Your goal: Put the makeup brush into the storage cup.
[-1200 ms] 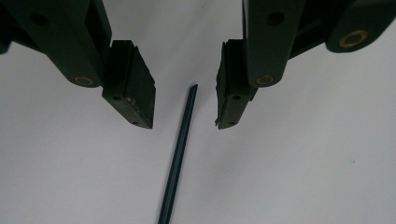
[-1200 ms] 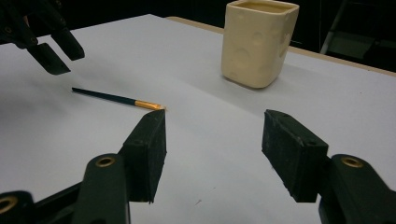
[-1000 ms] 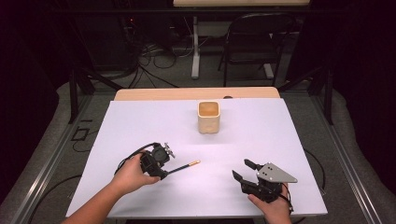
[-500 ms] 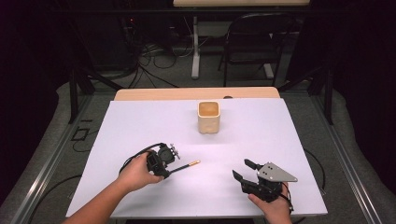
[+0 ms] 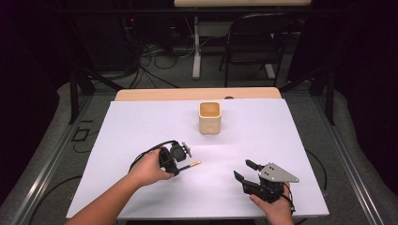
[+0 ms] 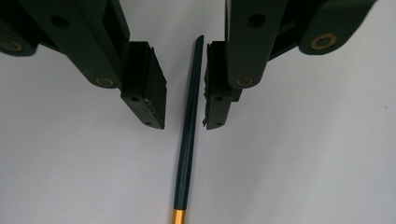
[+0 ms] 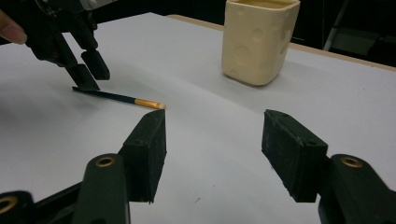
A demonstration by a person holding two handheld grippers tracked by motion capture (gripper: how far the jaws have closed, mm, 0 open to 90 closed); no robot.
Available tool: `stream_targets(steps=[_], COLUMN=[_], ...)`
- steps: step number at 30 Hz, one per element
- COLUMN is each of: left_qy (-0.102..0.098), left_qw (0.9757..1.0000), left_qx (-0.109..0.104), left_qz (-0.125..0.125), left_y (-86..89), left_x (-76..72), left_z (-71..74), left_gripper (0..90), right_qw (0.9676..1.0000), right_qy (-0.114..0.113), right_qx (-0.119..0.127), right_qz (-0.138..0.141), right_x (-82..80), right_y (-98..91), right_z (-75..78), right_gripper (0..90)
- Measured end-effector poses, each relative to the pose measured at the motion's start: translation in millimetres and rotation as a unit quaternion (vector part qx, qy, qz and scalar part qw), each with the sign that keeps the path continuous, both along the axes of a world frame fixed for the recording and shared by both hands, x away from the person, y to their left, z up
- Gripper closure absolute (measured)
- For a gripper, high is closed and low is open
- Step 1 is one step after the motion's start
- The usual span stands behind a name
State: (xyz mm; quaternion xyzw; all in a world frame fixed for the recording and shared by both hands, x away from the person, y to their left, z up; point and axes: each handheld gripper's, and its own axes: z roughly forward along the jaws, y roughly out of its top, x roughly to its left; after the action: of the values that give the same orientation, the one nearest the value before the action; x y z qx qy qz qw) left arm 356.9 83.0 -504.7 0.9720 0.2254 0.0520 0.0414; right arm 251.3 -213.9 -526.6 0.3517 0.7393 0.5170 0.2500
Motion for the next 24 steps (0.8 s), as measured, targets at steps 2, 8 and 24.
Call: stream_targets(steps=[2, 8, 24], left_qy=[0.001, 0.000, 0.022], left_qw=[1.0000, 0.9999, 0.9996], left_qx=[0.001, 0.005, 0.016], left_qz=[-0.002, -0.009, 0.008], left_y=[-4.2, -14.2, -15.7], left_x=[1.0, 4.0, 16.7], left_z=[-0.5, -3.1, -11.9], left_gripper=[69.3, 71.2, 75.2], right_qw=[1.0000, 1.0000, 1.0000], right_qy=[0.000, 0.001, 0.002], right_qx=[0.000, 0.000, 0.000], right_qz=[0.000, 0.000, 0.003], right_x=[0.2, 0.7, 2.1], right_y=[-0.1, -0.4, -0.6], right_z=[-0.1, -0.2, -0.5], right_gripper=[40.1, 40.1, 40.0])
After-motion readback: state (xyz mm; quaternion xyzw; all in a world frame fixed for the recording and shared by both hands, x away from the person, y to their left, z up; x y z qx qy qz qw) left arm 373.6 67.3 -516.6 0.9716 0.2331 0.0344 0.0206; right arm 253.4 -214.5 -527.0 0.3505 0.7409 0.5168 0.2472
